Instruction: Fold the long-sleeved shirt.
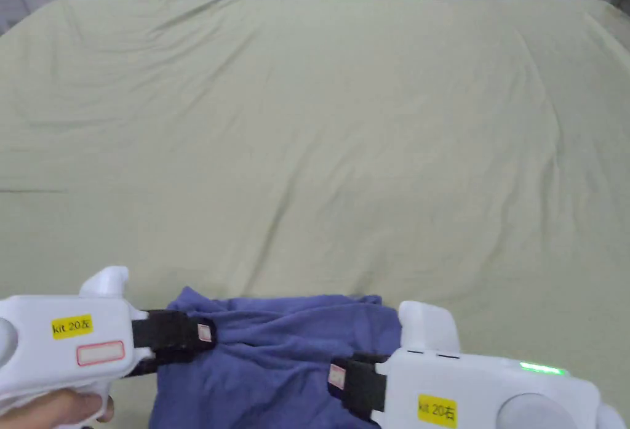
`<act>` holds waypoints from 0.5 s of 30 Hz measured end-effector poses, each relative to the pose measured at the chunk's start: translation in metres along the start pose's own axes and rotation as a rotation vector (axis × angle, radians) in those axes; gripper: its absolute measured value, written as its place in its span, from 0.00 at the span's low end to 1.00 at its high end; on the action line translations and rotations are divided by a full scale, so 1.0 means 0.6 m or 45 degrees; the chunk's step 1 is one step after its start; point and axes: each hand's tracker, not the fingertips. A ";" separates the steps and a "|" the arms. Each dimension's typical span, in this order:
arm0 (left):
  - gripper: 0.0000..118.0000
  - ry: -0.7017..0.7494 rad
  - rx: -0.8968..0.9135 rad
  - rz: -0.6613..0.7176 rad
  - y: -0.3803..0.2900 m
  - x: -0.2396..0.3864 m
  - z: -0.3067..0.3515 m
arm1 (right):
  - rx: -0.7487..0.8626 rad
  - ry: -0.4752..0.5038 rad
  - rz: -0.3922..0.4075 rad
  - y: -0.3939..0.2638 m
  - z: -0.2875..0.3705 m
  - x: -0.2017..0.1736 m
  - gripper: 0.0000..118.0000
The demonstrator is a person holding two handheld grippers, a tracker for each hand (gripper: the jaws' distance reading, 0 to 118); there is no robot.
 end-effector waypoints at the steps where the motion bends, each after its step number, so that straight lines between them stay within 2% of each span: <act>1: 0.08 0.114 0.004 -0.026 0.022 -0.023 0.017 | -0.030 0.033 0.033 -0.002 -0.021 -0.032 0.00; 4: 0.08 0.520 0.041 -0.216 0.075 -0.076 0.055 | -0.054 0.115 0.133 -0.004 -0.053 -0.117 0.00; 5: 0.08 0.592 0.009 -0.242 0.092 -0.099 0.060 | -0.046 0.145 0.159 -0.006 -0.060 -0.135 0.00; 6: 0.08 0.665 0.007 -0.240 0.104 -0.121 0.062 | -0.039 0.175 0.192 -0.007 -0.061 -0.151 0.00; 8: 0.08 0.775 0.005 -0.184 0.124 -0.167 0.063 | -0.015 0.211 0.341 -0.017 -0.061 -0.172 0.00; 9: 0.09 0.758 0.004 -0.128 0.126 -0.187 0.061 | -0.002 0.205 0.407 -0.024 -0.058 -0.172 0.00; 10: 0.28 0.759 -0.001 -0.124 0.128 -0.210 0.053 | 0.010 0.191 0.456 -0.030 -0.056 -0.169 0.00; 11: 0.63 0.811 -0.024 -0.129 0.125 -0.222 0.045 | 0.013 0.172 0.462 -0.033 -0.052 -0.162 0.00; 12: 0.96 0.972 -0.008 -0.164 0.118 -0.223 0.037 | 0.009 0.175 0.433 -0.033 -0.048 -0.153 0.00; 13: 0.97 1.156 -0.021 -0.221 0.113 -0.220 0.027 | 0.006 0.189 0.394 -0.030 -0.039 -0.137 0.00; 14: 0.92 1.277 -0.018 -0.289 0.106 -0.214 0.031 | 0.012 0.206 0.351 -0.027 -0.029 -0.127 0.00; 15: 0.92 1.237 0.095 -0.383 0.101 -0.192 0.042 | 0.028 0.200 0.349 -0.024 -0.017 -0.120 0.00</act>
